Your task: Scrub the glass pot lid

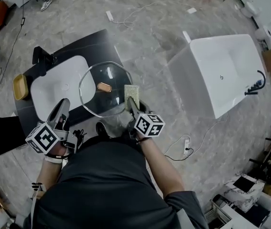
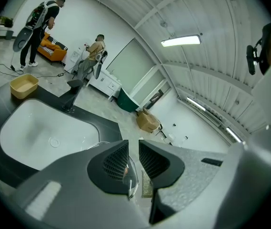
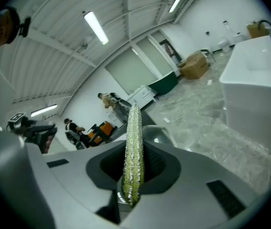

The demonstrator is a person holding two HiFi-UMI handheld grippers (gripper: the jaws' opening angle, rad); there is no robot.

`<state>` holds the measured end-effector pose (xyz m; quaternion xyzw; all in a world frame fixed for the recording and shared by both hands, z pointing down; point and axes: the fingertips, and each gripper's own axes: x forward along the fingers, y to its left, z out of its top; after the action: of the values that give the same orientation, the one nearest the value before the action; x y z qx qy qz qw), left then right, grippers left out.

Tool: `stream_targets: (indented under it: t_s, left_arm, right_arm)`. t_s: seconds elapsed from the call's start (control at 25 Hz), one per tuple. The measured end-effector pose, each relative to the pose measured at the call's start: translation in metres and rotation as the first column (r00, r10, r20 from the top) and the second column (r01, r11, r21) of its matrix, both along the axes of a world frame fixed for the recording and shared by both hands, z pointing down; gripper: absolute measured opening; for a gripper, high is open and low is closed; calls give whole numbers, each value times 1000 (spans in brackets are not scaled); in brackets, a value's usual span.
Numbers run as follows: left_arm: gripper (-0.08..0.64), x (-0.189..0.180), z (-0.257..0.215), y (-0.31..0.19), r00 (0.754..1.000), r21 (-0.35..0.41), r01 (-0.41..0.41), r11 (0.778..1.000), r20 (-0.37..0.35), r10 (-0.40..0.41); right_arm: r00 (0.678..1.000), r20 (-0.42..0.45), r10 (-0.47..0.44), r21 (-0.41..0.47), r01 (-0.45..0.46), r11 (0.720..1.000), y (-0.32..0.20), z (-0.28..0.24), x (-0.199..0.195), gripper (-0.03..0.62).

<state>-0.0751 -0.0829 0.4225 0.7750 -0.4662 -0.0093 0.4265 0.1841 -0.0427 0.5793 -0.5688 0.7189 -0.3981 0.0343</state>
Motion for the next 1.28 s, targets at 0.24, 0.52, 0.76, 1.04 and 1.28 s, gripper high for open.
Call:
stream_targets:
  t_s: [0.24, 0.52, 0.76, 1.04, 1.28]
  left_arm:
    - [69, -12, 4, 5, 1000, -13, 11, 1000, 2, -11]
    - [69, -77, -1, 19, 990, -18, 136, 990, 42, -135]
    - [69, -69, 6, 22, 990, -38, 138, 990, 41, -136]
    - [69, -21, 7, 9, 998, -24, 53, 998, 19, -52]
    - [69, 8, 1, 6, 1000, -13, 17, 1000, -1, -17]
  right_arm:
    - [949, 35, -314, -13, 314, 949, 1, 12, -127, 55]
    - [910, -39, -412, -199, 397, 896, 2, 58, -180, 55]
    - [913, -62, -404, -180, 388, 904, 8, 65, -157, 55]
    - [954, -76, -290, -174, 274, 946, 15, 73, -92, 55]
    - [975, -116, -191, -181, 168, 969, 17, 70, -31, 55]
